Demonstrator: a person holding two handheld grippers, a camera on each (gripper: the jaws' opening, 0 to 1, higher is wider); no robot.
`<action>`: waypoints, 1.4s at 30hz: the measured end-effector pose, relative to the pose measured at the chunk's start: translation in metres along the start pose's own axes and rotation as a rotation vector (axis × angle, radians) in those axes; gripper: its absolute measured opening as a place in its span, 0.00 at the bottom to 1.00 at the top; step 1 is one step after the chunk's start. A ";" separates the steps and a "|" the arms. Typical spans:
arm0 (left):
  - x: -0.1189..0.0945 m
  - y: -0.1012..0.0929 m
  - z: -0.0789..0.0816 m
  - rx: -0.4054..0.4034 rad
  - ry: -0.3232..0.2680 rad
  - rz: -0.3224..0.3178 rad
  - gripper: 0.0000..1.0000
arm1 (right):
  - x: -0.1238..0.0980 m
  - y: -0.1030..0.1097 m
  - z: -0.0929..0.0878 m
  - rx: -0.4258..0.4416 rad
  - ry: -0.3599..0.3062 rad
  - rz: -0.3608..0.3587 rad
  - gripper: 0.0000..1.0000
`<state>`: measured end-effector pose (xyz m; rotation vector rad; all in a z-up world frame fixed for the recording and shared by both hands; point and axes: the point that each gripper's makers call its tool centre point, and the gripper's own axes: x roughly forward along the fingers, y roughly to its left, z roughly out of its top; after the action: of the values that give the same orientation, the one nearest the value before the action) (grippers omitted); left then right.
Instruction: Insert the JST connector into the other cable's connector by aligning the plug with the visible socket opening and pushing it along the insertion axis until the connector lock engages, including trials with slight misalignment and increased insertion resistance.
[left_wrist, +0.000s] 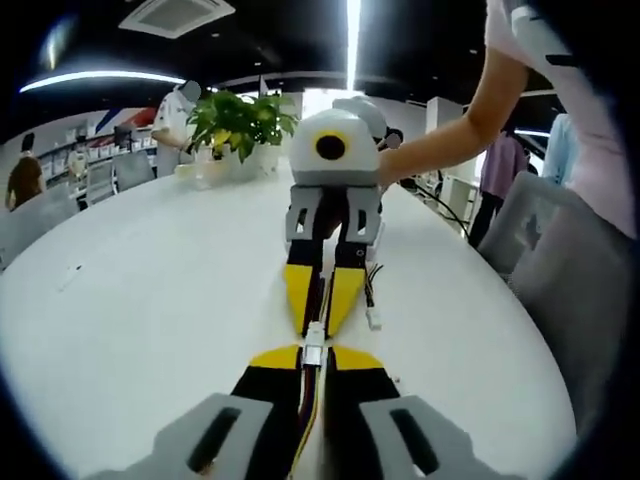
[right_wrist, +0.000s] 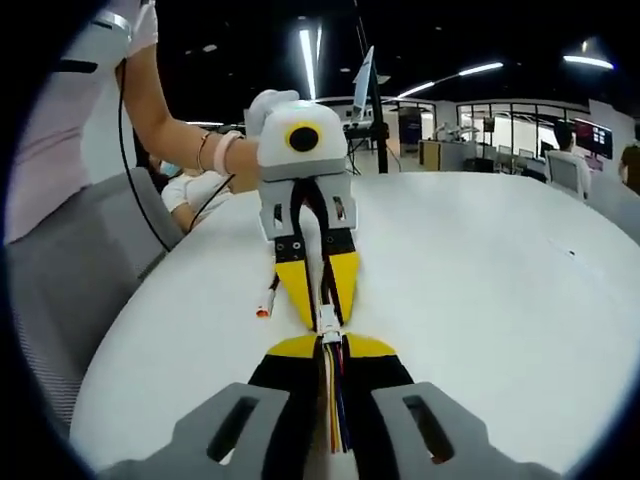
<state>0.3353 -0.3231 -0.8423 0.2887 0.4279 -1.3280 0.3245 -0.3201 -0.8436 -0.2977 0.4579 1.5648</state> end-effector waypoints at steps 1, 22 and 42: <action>0.000 0.001 0.000 0.000 0.003 0.004 0.05 | 0.000 0.000 0.000 0.001 0.001 0.000 0.05; -0.031 -0.005 0.021 0.059 0.006 0.064 0.08 | -0.012 0.012 0.030 -0.016 -0.054 -0.014 0.08; -0.048 -0.043 0.021 0.104 0.011 0.073 0.08 | -0.030 0.034 0.012 -0.031 -0.007 -0.022 0.08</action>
<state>0.2879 -0.3003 -0.8001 0.3949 0.3548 -1.2798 0.2936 -0.3410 -0.8159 -0.3201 0.4240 1.5521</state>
